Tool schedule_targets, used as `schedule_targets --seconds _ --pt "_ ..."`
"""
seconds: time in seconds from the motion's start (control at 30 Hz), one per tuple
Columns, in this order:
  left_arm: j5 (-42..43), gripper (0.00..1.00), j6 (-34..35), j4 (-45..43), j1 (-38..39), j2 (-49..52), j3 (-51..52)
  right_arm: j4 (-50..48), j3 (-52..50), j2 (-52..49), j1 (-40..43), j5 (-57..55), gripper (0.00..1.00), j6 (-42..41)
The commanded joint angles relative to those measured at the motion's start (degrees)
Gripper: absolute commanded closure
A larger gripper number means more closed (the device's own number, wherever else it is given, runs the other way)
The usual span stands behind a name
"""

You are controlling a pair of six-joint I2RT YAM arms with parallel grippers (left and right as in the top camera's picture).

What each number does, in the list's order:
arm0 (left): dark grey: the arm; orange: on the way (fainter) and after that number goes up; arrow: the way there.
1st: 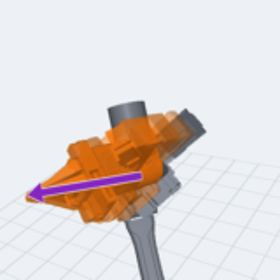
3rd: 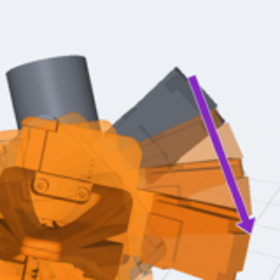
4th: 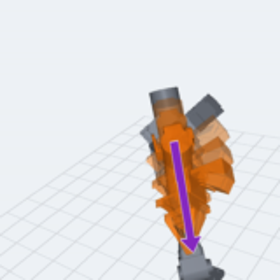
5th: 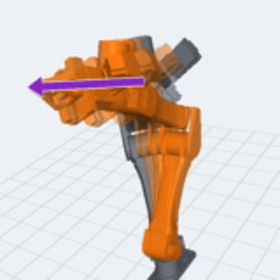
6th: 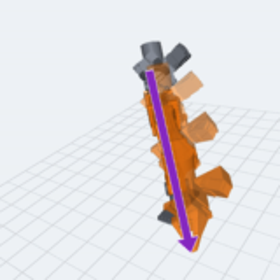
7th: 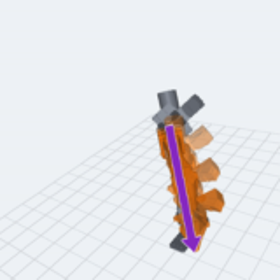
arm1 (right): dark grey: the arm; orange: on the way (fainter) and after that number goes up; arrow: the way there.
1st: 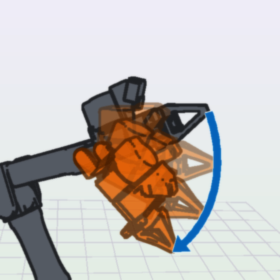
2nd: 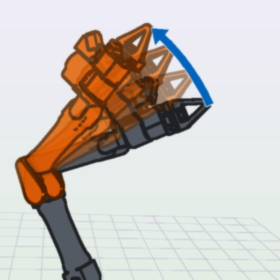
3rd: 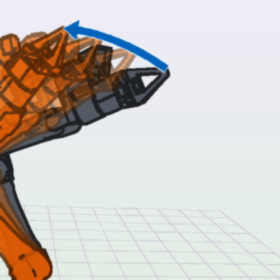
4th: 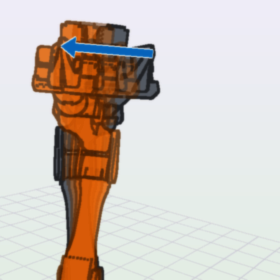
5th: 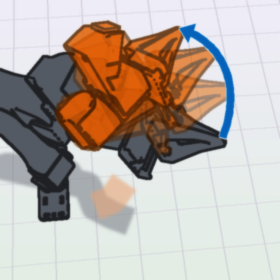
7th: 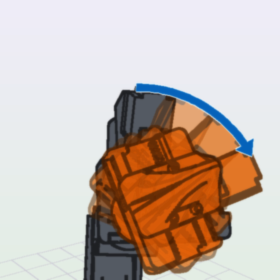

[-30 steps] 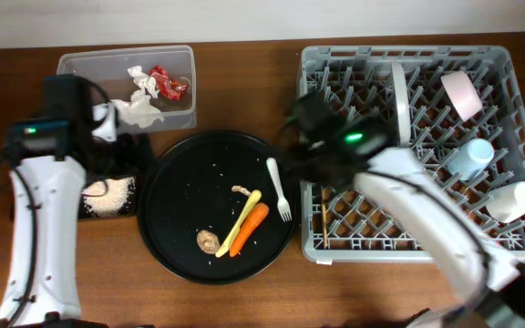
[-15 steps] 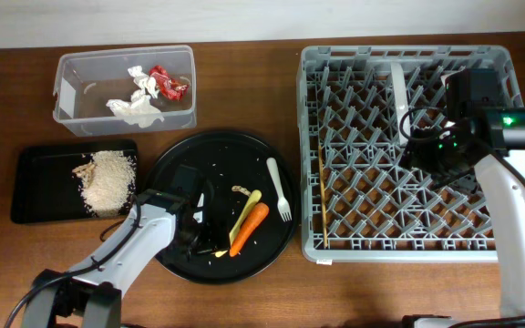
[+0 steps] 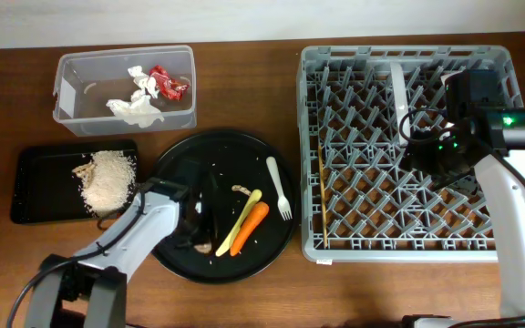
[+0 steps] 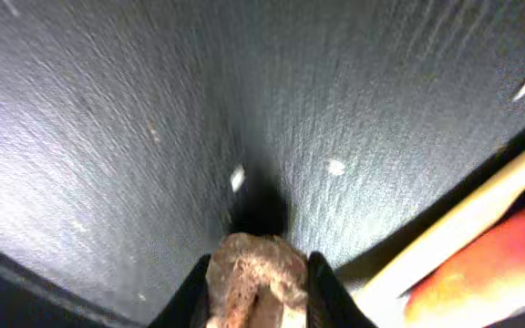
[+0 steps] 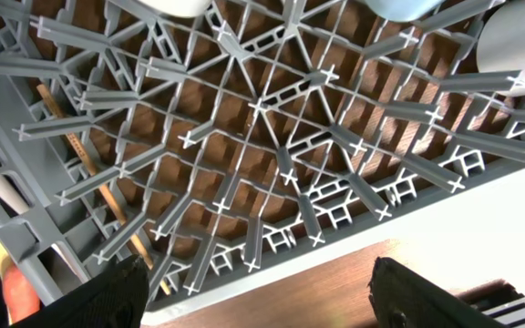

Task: Sort waste into correct bins and load items into the dishwasher rack
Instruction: 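Pick the peanut shell with the left gripper and drop it on the black tray, then grasp the carrot with the left gripper and place it on the black tray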

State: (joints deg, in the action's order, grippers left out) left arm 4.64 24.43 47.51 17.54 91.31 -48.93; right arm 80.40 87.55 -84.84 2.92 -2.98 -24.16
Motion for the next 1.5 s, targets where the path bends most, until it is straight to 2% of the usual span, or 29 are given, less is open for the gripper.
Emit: schedule_targets --seconds 0.0,0.03,0.1,0.27,0.37,0.4,0.43,0.47,0.5,0.53,0.63,0.7,0.77,0.83,0.93,0.97,1.03,1.07,1.13,1.23,1.33,1.4,1.47 --pt "-6.62 0.82 -5.31 4.92 -4.17 0.37 -12.66 0.02 0.20 0.57 0.11 -0.09 0.18 -0.02" --pt "-6.60 0.82 -6.10 5.14 -8.20 0.37 -17.57 0.02 0.20 0.57 0.11 -0.09 0.19 -0.02" --pt "-6.64 0.82 -7.54 4.61 -14.16 0.37 -20.50 0.02 0.20 0.57 0.11 -0.11 0.19 -0.02" --pt "-14.56 0.83 -8.28 -2.08 -31.52 1.55 -20.55 0.39 0.20 0.57 0.11 -0.09 0.19 -0.04" --pt "-14.99 0.80 -8.28 -5.44 -35.58 6.14 -20.55 0.70 0.20 0.57 0.11 -0.09 0.19 -0.04" --pt "-15.02 0.72 -8.28 -5.66 -36.17 6.95 -20.55 0.70 0.20 0.57 0.11 -0.09 0.19 -0.04" --pt "-15.02 0.52 -8.28 -5.81 -36.48 7.06 -20.55 0.70 0.20 0.57 0.11 -0.09 0.19 -0.04" --pt "-14.99 0.25 -8.28 -5.95 -36.46 6.93 -20.81 0.70 0.20 0.57 0.11 -0.09 0.19 -0.04" --pt "-14.95 0.14 -8.26 -5.05 -36.46 6.60 -21.79 0.70 0.20 0.57 0.11 -0.11 0.18 -0.02" --pt "-14.88 0.05 -8.26 -4.13 -36.17 5.46 -22.62 0.70 0.20 0.57 0.11 -0.13 0.19 -0.02" --pt "-7.43 0.05 -9.38 -0.68 -31.78 -0.61 -23.26 0.70 0.20 0.57 0.11 -0.11 0.19 -0.04" --pt "-0.11 0.07 -15.54 1.27 -22.91 -2.56 -23.26 0.70 0.20 0.57 0.11 -0.09 0.19 -0.04" --pt "3.45 0.08 -20.11 2.91 -12.55 -2.05 -23.21 0.70 0.20 0.57 0.11 -0.09 0.19 -0.04" --pt "3.54 0.09 -21.53 3.13 -0.72 -0.28 -23.21 0.72 0.20 0.57 0.11 -0.09 0.19 -0.04" --pt "3.54 0.09 -21.51 3.10 10.78 6.54 -23.21 0.72 0.20 0.57 0.11 -0.09 0.19 -0.04" --pt "3.54 0.10 -21.51 3.10 13.00 8.79 -23.21 0.72 0.20 0.57 0.11 -0.09 0.19 -0.04" --pt "3.50 0.19 -21.51 3.15 17.46 13.49 -23.21 0.72 0.20 0.57 0.11 -0.11 0.19 -0.04" --pt "3.50 0.27 -21.51 3.34 18.53 15.41 -23.21 0.74 0.20 0.57 0.11 -0.09 0.19 -0.04" --pt "2.86 0.32 -21.51 4.57 19.32 18.60 -23.15 0.74 0.20 0.57 0.11 -0.11 0.19 -0.04" --pt "0.26 0.34 -21.49 4.90 19.32 20.44 -22.91 0.85 0.20 0.57 0.11 -0.11 0.19 -0.04" --pt "0.28 0.53 -21.49 4.87 19.32 21.53 -22.51 0.87 0.20 0.57 0.11 -0.11 0.19 -0.04" --pt "-0.15 0.79 -21.49 4.87 19.32 21.51 -22.64 0.87 0.20 0.57 0.11 -0.11 0.19 -0.02" --pt "-1.99 0.99 -21.46 6.08 19.30 21.49 -24.15 0.92 0.20 0.57 0.11 -0.11 0.19 -0.02"
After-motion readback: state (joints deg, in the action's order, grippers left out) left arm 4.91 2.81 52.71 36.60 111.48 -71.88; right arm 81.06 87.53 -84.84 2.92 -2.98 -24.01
